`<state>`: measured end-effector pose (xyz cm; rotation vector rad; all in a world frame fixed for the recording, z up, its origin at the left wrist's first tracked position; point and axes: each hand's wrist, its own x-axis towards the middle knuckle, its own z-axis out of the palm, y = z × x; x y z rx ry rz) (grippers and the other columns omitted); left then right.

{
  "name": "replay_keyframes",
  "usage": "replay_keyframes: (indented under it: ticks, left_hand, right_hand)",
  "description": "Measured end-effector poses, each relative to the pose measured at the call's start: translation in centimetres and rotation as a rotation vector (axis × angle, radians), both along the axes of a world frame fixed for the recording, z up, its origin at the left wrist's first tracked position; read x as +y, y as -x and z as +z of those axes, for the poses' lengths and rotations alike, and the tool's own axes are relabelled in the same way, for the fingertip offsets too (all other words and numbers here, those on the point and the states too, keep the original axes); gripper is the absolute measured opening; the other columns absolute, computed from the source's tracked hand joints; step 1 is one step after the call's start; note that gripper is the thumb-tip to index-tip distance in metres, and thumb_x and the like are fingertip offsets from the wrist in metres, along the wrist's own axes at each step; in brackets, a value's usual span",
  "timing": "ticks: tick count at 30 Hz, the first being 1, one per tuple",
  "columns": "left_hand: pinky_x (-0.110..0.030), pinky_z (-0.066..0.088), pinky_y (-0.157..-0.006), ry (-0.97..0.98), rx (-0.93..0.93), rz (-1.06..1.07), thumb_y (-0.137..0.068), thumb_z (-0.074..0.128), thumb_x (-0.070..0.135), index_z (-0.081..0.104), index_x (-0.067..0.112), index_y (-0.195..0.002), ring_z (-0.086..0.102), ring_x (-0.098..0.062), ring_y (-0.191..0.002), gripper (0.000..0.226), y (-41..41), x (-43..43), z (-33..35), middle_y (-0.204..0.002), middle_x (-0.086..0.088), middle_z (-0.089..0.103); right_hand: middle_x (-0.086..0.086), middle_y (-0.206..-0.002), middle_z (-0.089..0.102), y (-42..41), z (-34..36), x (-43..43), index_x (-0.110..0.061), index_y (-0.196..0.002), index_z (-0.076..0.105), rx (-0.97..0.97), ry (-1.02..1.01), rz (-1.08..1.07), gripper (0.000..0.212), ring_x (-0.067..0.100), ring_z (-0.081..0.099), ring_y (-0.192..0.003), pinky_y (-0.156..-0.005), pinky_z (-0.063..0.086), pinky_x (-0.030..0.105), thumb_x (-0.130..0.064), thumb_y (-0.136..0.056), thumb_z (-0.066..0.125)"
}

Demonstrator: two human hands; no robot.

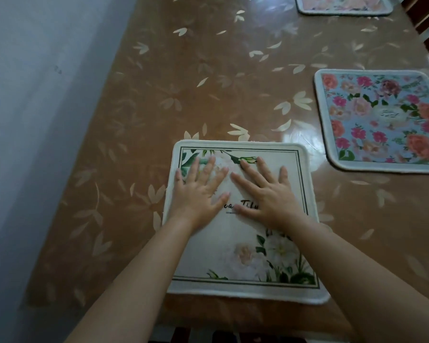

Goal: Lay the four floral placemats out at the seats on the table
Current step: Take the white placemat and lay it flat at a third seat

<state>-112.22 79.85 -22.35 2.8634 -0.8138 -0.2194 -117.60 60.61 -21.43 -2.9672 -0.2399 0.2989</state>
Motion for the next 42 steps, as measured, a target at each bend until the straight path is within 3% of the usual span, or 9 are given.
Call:
replay_keyframes:
  ticks: [8,14,22,33,39,42]
  left_hand:
    - [-0.054,-0.004,-0.108,0.033,-0.015,0.157,-0.088,0.01,0.057,0.0,0.044,-0.14,-0.01,-0.018,-0.14,0.054,-5.2,-3.5,-0.1,-0.155,0.007,-0.001]
    - [-0.049,-0.008,-0.109,0.023,-0.02,0.183,-0.09,0.012,0.052,-0.002,0.035,-0.142,-0.013,-0.015,-0.139,0.057,-3.6,-3.0,-0.2,-0.154,0.003,-0.007]
    - [-0.043,-0.014,-0.107,0.08,-0.01,0.15,-0.09,0.018,0.051,-0.005,0.035,-0.141,-0.02,-0.01,-0.136,0.059,2.6,-0.5,-0.1,-0.15,0.008,-0.015]
    - [-0.047,-0.014,-0.108,-0.02,0.043,0.099,-0.089,0.021,0.057,-0.021,0.038,-0.135,-0.027,-0.016,-0.135,0.065,9.8,1.6,0.4,-0.147,0.005,-0.026]
    - [-0.05,-0.009,-0.109,-0.043,0.06,0.094,-0.089,0.022,0.058,-0.022,0.039,-0.133,-0.023,-0.018,-0.137,0.065,11.8,2.1,0.5,-0.146,0.007,-0.027]
    - [-0.051,-0.009,-0.109,-0.038,0.064,0.099,-0.088,0.021,0.059,-0.022,0.039,-0.134,-0.026,-0.018,-0.135,0.066,13.4,2.3,0.6,-0.146,0.006,-0.028]
  right_hand:
    - [-0.009,-0.153,-0.013,-4.9,-0.6,-0.6,-0.043,-0.139,-0.004,-0.088,-0.012,-0.223,0.068,0.024,-0.016,-0.139,-0.103,-0.006,0.065,-0.073,-0.079,0.007]
    - [0.004,-0.154,-0.013,-3.3,-0.5,0.0,-0.034,-0.142,-0.005,-0.08,0.012,-0.422,0.073,0.03,-0.017,-0.139,-0.104,-0.005,0.066,-0.071,-0.08,0.008]
    - [0.007,-0.153,-0.017,2.8,-0.7,1.0,-0.029,-0.143,-0.008,-0.064,-0.004,-0.39,0.075,0.028,-0.02,-0.138,-0.105,-0.011,0.059,-0.068,-0.081,0.012]
    - [0.003,-0.149,-0.024,10.9,-0.3,3.4,-0.033,-0.139,-0.017,-0.026,0.0,-0.38,0.078,0.025,-0.026,-0.135,-0.105,-0.013,0.056,-0.074,-0.076,0.003]
    - [0.0,-0.149,-0.024,13.4,-0.3,4.2,-0.034,-0.137,-0.016,-0.014,-0.02,-0.391,0.074,0.025,-0.031,-0.133,-0.105,-0.013,0.058,-0.067,-0.083,0.023]
    - [0.001,-0.149,-0.023,14.7,-0.1,4.7,-0.034,-0.137,-0.017,-0.012,-0.027,-0.379,0.074,0.025,-0.029,-0.134,-0.103,-0.017,0.055,-0.07,-0.08,0.012]
